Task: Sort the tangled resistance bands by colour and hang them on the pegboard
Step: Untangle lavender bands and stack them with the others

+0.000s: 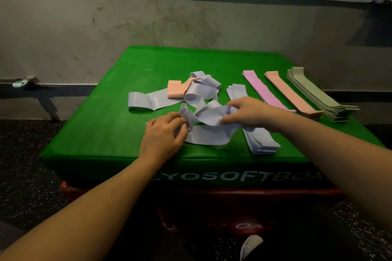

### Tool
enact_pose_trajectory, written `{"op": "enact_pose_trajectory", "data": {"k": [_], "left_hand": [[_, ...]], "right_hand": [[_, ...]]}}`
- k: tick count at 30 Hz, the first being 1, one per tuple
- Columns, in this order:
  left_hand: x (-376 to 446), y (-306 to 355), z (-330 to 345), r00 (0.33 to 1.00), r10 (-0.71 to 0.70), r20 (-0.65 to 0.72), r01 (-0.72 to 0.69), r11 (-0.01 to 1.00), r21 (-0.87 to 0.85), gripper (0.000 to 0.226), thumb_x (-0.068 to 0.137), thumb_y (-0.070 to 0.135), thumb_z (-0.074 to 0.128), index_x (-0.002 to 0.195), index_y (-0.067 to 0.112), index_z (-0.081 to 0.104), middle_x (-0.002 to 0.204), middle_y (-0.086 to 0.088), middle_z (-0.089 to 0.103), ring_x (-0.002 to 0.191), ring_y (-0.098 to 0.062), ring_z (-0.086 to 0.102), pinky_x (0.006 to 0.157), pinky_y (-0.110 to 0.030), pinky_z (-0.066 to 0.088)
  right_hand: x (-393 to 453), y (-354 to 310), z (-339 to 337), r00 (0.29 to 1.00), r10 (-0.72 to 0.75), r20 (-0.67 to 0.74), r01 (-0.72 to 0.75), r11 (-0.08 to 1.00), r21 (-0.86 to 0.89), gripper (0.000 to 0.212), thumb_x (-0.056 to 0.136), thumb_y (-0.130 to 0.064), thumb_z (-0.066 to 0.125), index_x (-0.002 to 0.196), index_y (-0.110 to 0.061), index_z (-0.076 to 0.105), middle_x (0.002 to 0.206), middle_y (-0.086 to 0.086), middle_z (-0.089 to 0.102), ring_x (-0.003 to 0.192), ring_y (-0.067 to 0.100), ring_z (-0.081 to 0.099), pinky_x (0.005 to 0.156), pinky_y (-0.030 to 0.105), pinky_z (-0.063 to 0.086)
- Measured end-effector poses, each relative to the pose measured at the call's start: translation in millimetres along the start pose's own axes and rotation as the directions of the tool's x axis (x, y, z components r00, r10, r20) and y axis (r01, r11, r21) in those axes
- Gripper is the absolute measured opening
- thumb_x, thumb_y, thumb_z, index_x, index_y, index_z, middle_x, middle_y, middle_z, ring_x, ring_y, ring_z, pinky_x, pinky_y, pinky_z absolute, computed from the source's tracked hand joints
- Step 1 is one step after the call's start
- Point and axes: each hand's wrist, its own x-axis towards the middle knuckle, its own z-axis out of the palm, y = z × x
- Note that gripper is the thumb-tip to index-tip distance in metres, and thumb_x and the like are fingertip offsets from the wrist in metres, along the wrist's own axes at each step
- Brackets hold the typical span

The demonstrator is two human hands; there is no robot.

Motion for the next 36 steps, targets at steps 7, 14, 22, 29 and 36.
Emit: {"op": "enact_pose_trajectory", "data": {"k": [7,14,22,29,36], "left_hand": [[1.2,1.8,-0.6,0.998,-0.038,0.044,0.039,0.999,-0.018,0.040,0.095,0.058,0.036,0.108,0.031,0.063,0.123,0.009,0.055,0.107,-0.011,0.055,0.099,-0.039,0.038],[5.2,5.9,-2.3,0.987,-0.082,0.139,0.088,0.995,-0.036,0.043,0.096,0.042,0.055,0.136,0.035,0.042,0.133,0.008,0.060,0.128,-0.017,0.052,0.122,-0.050,0.013],[0.2,53.2,-22.1,0.997,0.045,0.068,-0.010,0.892,-0.452,0.062,0.085,0.063,0.042,0.134,0.027,0.050,0.139,0.002,0.054,0.126,-0.013,0.048,0.117,-0.046,0.026],[-14.9,108.0,-36.7,0.940,0.041,0.338,0.262,0.548,-0.795,0.046,0.091,0.032,0.068,0.133,0.030,0.050,0.131,0.008,0.055,0.114,-0.007,0.059,0.095,-0.031,0.054],[-45.0,148.2,-53.0,0.819,-0.062,0.571,0.571,0.187,-0.799,0.006,0.101,0.021,0.048,0.096,0.019,0.050,0.116,-0.004,0.070,0.101,-0.026,0.070,0.090,-0.050,0.054]], "right_hand": [[-9.3,-0.2,-0.5,0.981,0.068,-0.183,0.094,0.657,0.748,0.009,0.086,-0.013,0.060,0.085,-0.015,0.052,0.079,0.019,0.060,0.072,0.036,0.057,0.078,0.056,0.056],[-37.0,-15.1,-12.6,0.981,-0.045,-0.189,0.193,0.356,0.915,0.043,0.066,-0.008,0.076,0.099,-0.013,0.048,0.092,0.011,0.066,0.072,0.023,0.065,0.074,0.041,0.054],[-65.4,-17.2,-16.0,0.984,-0.114,-0.135,0.168,0.377,0.911,0.025,0.088,0.005,0.050,0.104,-0.014,0.049,0.089,0.008,0.074,0.081,0.015,0.068,0.065,0.026,0.050],[-95.3,-19.8,-14.1,0.986,-0.159,-0.044,0.084,0.257,0.963,0.018,0.090,-0.003,0.050,0.105,-0.012,0.052,0.080,0.003,0.063,0.050,0.007,0.044,0.046,0.016,0.039],[-138.7,-16.6,-15.8,0.952,-0.307,0.008,0.077,0.265,0.961,0.005,0.086,-0.019,0.058,0.088,-0.015,0.055,0.069,-0.004,0.049,0.044,0.004,0.036,0.045,0.015,0.030]]}}
